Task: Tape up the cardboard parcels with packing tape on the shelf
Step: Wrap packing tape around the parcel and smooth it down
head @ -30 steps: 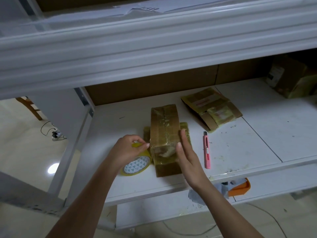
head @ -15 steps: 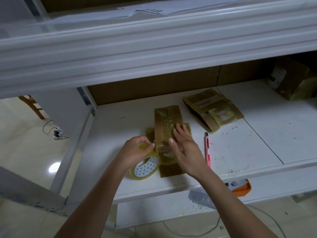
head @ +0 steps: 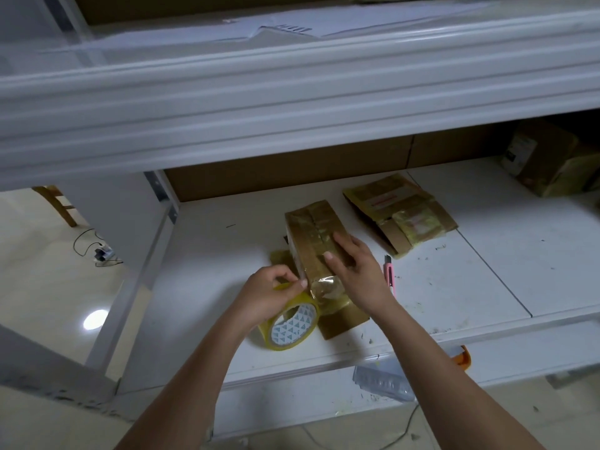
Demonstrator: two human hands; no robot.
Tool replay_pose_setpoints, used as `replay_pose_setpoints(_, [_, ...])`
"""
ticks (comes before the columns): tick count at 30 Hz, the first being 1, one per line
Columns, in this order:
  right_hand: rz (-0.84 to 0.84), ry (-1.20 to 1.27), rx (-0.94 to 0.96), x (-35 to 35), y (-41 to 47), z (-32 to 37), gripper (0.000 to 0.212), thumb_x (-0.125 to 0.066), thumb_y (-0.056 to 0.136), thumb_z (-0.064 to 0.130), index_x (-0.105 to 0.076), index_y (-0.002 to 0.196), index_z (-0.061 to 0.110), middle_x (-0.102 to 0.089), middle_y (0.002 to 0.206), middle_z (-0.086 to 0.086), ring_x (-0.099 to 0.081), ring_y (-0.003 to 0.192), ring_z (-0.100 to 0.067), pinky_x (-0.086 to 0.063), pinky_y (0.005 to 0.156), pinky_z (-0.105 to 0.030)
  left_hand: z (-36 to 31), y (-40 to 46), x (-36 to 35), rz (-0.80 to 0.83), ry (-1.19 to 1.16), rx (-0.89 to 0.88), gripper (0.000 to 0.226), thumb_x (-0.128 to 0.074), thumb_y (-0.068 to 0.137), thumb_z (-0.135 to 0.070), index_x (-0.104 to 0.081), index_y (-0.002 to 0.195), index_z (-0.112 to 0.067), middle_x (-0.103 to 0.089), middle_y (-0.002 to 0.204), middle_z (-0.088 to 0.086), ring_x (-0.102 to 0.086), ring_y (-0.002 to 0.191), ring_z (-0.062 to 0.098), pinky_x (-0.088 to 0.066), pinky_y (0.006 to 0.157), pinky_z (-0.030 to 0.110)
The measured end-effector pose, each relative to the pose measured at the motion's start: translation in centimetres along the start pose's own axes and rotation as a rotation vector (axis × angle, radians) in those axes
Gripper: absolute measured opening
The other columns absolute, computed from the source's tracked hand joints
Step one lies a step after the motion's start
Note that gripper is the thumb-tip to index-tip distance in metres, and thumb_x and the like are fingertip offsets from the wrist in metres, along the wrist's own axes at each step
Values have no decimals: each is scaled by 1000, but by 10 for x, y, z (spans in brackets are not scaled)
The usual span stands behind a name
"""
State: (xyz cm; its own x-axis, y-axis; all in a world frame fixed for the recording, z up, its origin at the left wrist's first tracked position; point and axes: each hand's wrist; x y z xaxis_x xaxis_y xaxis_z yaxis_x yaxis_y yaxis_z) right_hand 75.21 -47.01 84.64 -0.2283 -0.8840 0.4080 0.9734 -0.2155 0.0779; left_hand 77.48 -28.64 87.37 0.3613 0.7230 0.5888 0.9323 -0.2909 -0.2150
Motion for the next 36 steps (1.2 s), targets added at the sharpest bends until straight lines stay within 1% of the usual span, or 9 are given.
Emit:
replay_pose_setpoints(5, [82, 146, -28, 11, 7, -8, 56, -66, 90, 35, -48, 142, 24, -33, 154, 1, -38, 139, -16, -41, 111, -40, 7, -7, 13, 152, -249, 55, 15, -64, 92, -34, -69, 105, -29, -71, 102, -3, -68, 83, 6, -52, 62, 19])
replay_pose_setpoints(9, [170, 155, -2, 12, 15, -7, 54, -67, 89, 30, -51, 140, 25, -36, 151, 8, -45, 130, -8, -44, 106, -27, 9, -11, 18, 197, -294, 93, 24, -67, 90, -35, -64, 114, -31, -69, 104, 2, -67, 89, 15, -52, 56, 21])
replay_pose_setpoints(14, [292, 192, -16, 14, 27, -3, 50, -67, 89, 29, -55, 137, 28, -39, 147, 12, -53, 114, 1, -48, 89, -11, 15, -12, 20, 216, -112, 148, 23, -70, 85, -46, -68, 101, -29, -72, 96, -5, -70, 84, 13, -56, 70, 25])
replay_pose_setpoints(17, [311, 203, -18, 13, 29, 0, 49, -66, 89, 30, -55, 137, 28, -39, 146, 12, -51, 115, -3, -49, 90, -12, 23, -15, 16, 150, -84, 169, 27, -70, 81, -53, -70, 93, -28, -73, 94, -6, -71, 84, 14, -55, 72, 26])
replay_pose_setpoints(22, [201, 39, 44, 10, 27, -3, 48, -67, 89, 34, -56, 136, 28, -38, 152, 4, -41, 136, -17, -42, 95, -11, 27, -25, 5, -44, -197, 87, 15, -66, 89, -44, -69, 85, -30, -72, 83, -7, -70, 73, 10, -57, 66, 26])
replay_pose_setpoints(25, [-96, -269, 264, 2, 18, -1, 35, -73, 86, 28, -69, 121, 25, -45, 147, 1, -34, 136, -20, -29, 85, 5, 28, -28, 1, -81, -244, 60, 15, -63, 92, -38, -69, 83, -28, -72, 75, -8, -69, 67, 6, -56, 64, 22])
replay_pose_setpoints(29, [-249, -379, 527, -14, -8, 5, 20, -67, 89, 28, -76, 103, 15, -65, 121, -1, -51, 116, -19, -38, 93, -13, 27, -23, -2, -102, -237, 43, 15, -66, 92, -33, -68, 77, -28, -68, 67, -12, -66, 66, 5, -49, 61, 18])
replay_pose_setpoints(33, [-222, -392, 406, -28, -26, 7, 50, -53, 87, 56, -70, 111, 15, -62, 127, 1, -51, 119, -16, -43, 95, -28, 26, -20, -5, -110, -241, 37, 19, -66, 91, -29, -67, 73, -26, -70, 69, -11, -67, 66, 5, -49, 58, 15])
replay_pose_setpoints(36, [-233, -406, 374, -31, -26, 6, 53, -53, 83, 59, -68, 109, 15, -61, 127, 2, -51, 119, -16, -48, 92, -31, 27, -18, -5, -110, -234, 39, 17, -67, 91, -31, -68, 74, -26, -72, 74, -10, -69, 70, 7, -51, 63, 18])
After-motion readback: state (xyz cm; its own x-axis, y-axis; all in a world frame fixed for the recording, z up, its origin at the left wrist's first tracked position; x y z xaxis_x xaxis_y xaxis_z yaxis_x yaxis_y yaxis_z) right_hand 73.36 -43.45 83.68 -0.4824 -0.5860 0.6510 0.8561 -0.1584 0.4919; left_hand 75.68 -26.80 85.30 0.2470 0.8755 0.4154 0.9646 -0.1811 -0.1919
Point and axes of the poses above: each hand's wrist, its own y-axis towards the middle knuckle, its own x-axis out of the back of the hand, z = x × y
